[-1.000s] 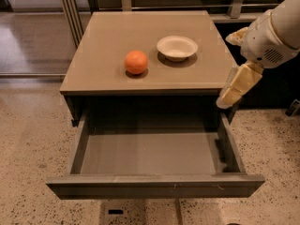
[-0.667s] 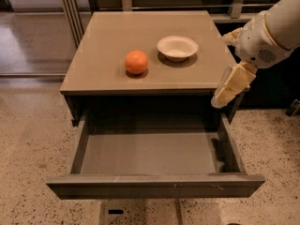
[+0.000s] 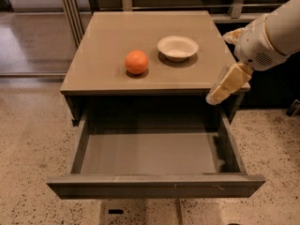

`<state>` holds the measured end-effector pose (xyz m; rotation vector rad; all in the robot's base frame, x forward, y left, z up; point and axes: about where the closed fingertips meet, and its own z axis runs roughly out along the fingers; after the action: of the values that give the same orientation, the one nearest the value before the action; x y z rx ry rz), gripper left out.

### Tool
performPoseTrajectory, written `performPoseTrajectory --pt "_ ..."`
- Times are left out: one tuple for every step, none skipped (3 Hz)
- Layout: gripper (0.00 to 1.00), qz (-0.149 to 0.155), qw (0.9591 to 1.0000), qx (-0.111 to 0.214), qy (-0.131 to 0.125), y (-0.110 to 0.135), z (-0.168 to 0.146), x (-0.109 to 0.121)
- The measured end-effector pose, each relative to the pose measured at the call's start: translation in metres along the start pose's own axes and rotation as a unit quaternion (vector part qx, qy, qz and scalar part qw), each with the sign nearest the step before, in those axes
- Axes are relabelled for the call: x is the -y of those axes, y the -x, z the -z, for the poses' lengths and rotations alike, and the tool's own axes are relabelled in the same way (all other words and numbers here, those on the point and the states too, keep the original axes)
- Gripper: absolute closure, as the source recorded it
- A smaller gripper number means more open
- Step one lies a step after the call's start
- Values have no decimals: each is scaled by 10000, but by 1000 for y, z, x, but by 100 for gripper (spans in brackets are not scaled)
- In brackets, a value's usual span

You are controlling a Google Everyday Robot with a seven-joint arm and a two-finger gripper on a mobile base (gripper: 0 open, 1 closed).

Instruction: Place orange into top drawer

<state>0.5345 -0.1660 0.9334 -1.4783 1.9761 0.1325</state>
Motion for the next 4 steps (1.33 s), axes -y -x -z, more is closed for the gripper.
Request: performPoseTrajectory --pt "0 -122 9989 326 -322 7 -7 12" --pt "0 -25 9922 1132 -525 44 -32 39" --pt "0 105 9812 1843 -561 80 -62 67" --pt "0 189 9759 2123 -464 104 -92 85"
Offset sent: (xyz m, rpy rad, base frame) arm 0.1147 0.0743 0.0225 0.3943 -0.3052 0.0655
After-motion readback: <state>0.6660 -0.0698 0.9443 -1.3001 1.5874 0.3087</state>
